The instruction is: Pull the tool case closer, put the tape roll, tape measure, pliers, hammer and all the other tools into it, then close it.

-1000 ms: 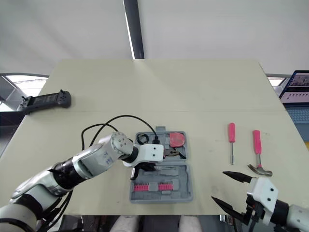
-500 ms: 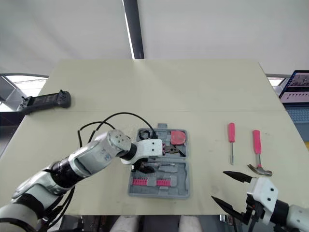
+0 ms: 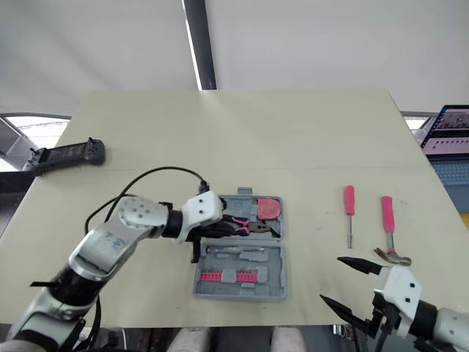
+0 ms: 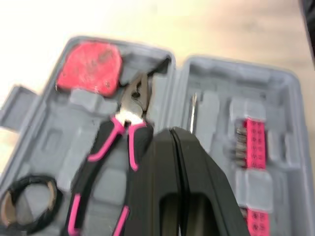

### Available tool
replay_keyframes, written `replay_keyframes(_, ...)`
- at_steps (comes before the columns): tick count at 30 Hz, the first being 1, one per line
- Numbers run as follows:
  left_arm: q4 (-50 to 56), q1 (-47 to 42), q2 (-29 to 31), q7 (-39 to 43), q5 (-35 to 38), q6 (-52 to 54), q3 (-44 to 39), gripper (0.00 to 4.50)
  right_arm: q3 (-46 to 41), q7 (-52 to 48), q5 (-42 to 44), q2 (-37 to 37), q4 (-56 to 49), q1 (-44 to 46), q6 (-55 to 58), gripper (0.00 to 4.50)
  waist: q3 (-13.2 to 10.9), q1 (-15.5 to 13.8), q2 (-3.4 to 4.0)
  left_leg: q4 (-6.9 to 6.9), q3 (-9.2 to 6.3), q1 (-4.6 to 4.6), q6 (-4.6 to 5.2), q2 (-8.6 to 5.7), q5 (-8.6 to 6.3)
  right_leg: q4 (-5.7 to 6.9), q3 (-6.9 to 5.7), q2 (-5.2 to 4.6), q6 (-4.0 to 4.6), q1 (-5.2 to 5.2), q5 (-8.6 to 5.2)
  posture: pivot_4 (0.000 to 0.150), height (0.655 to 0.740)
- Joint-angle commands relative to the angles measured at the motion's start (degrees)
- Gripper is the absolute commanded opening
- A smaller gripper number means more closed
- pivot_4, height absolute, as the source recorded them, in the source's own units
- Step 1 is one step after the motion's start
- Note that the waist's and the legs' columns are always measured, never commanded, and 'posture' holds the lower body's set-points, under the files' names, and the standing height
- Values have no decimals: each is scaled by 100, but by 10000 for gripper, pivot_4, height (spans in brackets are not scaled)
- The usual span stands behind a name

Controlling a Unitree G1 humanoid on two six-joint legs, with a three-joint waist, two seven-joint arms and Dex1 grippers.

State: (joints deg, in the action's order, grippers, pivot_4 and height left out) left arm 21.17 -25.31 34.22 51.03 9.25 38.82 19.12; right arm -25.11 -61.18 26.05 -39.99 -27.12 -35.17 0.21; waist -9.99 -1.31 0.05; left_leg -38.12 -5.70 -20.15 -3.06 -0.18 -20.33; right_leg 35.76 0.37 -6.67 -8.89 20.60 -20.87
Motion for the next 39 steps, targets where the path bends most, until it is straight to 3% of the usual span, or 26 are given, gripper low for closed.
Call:
replay_keyframes(1,-273,371,-81,39,72,-1125,-296,292,-34,9,88,-3,-116,-2,10,45000,0,-15,0,0,0,0,0,0,0,0,0,0,0,0,0,1500,7400)
replay_keyframes(7,-965,711,-213,88,-223,-2285,-56,292,-65,3,82,-8,-106,19,18,45000,1,-11,2,-3,-2,-1,1,-5,0,-2,0,-4,-1,-4,0,1500,7400)
replay_keyframes(13,-1477,607,-363,106,-544,-2685,196,292,-116,18,86,-8,-152,-19,36,45000,2,-2,2,-2,0,1,1,-5,0,4,-1,-2,-1,-2,1,1500,7400)
replay_keyframes(39,-2021,517,-583,156,-1240,-2532,603,292,-291,24,207,40,-324,-299,54,45000,14,-11,16,-2,0,4,1,-5,0,9,-1,-3,-1,-4,1,1500,7400)
